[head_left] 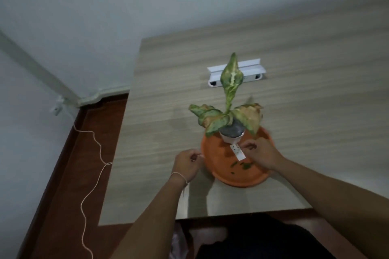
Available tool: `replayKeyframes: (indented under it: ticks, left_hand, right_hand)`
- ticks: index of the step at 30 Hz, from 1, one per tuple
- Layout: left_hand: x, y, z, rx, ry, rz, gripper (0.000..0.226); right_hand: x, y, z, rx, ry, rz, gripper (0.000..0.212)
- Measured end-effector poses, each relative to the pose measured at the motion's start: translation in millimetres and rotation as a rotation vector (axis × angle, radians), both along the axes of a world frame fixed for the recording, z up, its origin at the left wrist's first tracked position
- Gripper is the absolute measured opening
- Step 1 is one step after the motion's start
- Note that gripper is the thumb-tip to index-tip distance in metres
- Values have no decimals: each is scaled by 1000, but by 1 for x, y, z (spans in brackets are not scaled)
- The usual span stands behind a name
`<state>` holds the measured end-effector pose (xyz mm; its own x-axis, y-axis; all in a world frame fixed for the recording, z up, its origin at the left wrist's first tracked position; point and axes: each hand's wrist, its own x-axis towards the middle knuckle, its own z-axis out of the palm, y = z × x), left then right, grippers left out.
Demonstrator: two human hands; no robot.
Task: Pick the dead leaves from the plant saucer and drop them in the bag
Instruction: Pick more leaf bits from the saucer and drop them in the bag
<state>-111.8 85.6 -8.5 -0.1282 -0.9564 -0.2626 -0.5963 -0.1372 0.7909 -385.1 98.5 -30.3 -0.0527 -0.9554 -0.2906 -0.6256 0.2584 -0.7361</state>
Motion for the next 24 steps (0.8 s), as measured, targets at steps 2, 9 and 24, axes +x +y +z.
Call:
replayKeyframes:
  ticks: [2, 9, 24]
  left_hand:
    - [-30, -8, 0, 37, -97, -111, 21]
    - [-105, -18, -7, 133, -365, -472, 30]
    - [-139, -9, -31, 141, -557, -666, 20]
  right_hand:
    - [-17, 0, 0, 39, 80, 51, 7]
    - [-31, -9, -17, 238, 409, 356, 8]
    - [-10, -10, -41, 241, 332, 401, 21]
